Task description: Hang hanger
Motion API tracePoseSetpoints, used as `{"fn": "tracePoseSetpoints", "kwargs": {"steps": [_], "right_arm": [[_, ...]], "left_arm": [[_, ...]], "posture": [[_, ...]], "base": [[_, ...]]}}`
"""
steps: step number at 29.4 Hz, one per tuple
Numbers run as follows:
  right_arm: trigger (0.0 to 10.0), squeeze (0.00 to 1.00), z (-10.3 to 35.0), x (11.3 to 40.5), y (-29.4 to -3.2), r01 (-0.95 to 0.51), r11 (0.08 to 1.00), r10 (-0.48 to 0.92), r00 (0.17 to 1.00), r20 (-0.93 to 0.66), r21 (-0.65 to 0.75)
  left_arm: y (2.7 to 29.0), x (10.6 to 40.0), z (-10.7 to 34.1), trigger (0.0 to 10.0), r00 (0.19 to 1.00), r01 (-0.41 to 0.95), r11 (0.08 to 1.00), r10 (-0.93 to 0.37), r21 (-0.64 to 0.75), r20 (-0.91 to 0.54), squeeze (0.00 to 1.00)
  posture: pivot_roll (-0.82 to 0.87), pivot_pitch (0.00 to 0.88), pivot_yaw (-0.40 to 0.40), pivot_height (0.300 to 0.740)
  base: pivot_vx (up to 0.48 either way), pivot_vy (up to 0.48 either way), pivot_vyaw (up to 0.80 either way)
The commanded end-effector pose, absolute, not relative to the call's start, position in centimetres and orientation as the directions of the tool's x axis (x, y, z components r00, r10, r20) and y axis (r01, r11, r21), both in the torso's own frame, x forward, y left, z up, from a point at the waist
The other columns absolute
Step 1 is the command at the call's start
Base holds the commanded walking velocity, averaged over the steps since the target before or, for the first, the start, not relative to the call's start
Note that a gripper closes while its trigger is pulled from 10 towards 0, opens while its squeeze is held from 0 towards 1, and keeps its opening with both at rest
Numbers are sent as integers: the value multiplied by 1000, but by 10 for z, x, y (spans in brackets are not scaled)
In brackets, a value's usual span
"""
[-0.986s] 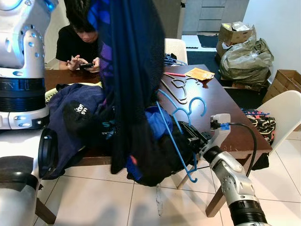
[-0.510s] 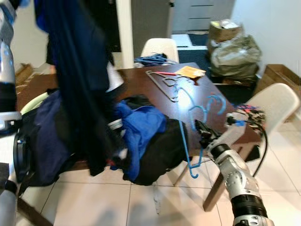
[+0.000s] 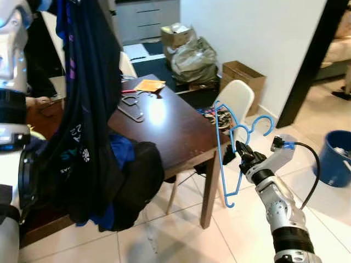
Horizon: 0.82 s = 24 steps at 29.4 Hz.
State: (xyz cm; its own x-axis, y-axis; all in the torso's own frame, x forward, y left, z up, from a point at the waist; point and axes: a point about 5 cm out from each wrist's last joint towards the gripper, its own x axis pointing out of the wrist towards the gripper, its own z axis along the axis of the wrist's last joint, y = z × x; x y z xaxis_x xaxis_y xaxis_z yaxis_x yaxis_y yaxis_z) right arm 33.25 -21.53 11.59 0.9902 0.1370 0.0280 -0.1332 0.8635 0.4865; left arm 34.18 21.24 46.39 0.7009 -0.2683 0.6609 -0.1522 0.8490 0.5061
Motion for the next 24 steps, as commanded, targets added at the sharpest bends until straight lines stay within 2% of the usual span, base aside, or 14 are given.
{"fn": "tracePoseSetpoints", "kwargs": {"steps": [1,5,9,11,12,13,14,17,22,24], "right_arm": [[10000,0,117,334,-214,-135,860,136,990,33,492],[10000,0,117,334,-214,-133,859,134,990,34,495],[10000,0,117,333,-214,-130,858,131,991,33,496],[10000,0,117,333,-215,-129,859,130,991,33,496],[10000,0,117,333,-215,-129,859,130,991,33,496],[10000,0,117,332,-215,-128,860,129,991,32,495],[10000,0,117,332,-215,-128,860,129,991,32,495],[10000,0,117,332,-215,-129,862,130,991,32,490],[10000,0,117,331,-216,-129,864,131,991,29,486],[10000,0,117,331,-216,-129,864,131,991,29,486]], "left_arm": [[213,346,463,0,707,-189,823,-265,536,655,0],[219,352,456,0,728,-233,800,-233,553,644,0],[237,359,444,0,768,-299,779,-145,551,623,0],[260,366,430,0,808,-362,766,-27,531,589,0],[260,366,430,0,808,-362,766,-27,531,589,0],[283,369,413,0,830,-437,716,88,544,551,0],[283,369,413,0,830,-437,716,88,544,551,0],[309,372,377,0,855,-489,629,210,604,475,0],[326,373,341,78,877,-481,538,278,693,393,0],[326,373,341,78,877,-481,538,278,693,393,0]], "posture": [[-3,0,49,731],[-6,0,52,731],[-8,0,53,731],[-12,0,53,731],[-12,0,53,731],[-12,0,51,731],[-12,0,51,731],[-14,0,48,731],[-16,0,45,731],[-16,0,45,731]], "base": [[0,0,-800],[0,0,-791],[0,0,-791],[0,0,-788],[0,0,-788],[0,0,-788],[0,0,-788],[0,0,-792],[0,0,-800],[0,0,-800]]}}
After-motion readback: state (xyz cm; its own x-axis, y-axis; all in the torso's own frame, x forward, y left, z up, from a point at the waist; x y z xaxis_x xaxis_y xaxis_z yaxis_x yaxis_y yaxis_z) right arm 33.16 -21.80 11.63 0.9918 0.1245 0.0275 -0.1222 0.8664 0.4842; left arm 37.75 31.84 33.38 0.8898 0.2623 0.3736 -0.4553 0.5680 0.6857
